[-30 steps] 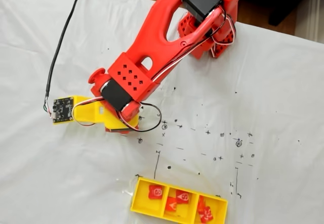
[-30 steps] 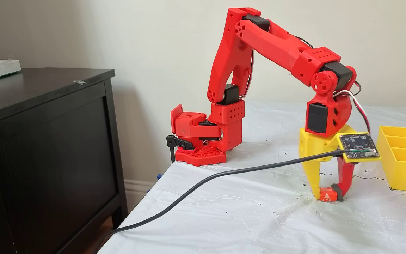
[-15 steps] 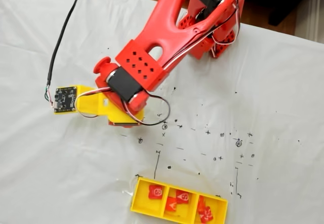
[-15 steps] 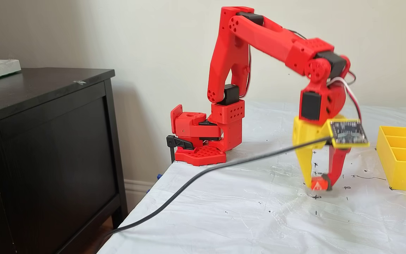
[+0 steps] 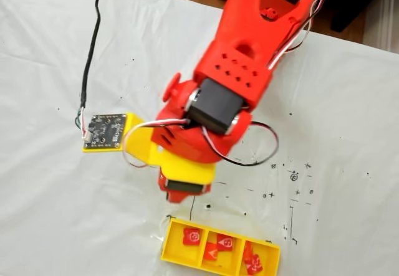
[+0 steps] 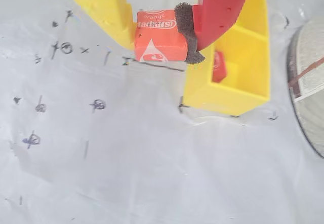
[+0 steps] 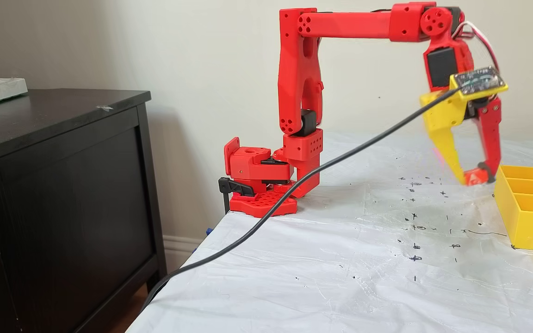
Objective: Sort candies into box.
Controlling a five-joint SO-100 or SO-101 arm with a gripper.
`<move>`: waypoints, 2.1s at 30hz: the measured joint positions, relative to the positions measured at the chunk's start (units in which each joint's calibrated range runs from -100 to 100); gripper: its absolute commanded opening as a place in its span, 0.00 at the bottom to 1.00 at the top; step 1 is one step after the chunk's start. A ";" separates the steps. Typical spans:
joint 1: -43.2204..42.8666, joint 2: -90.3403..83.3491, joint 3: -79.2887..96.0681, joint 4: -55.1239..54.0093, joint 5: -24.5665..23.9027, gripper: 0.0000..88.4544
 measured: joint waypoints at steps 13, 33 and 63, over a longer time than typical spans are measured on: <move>-5.53 9.42 -10.50 -6.83 -4.30 0.00; -5.69 25.29 -23.46 -5.49 -2.83 0.00; -6.50 22.49 -23.46 -2.43 -4.40 0.43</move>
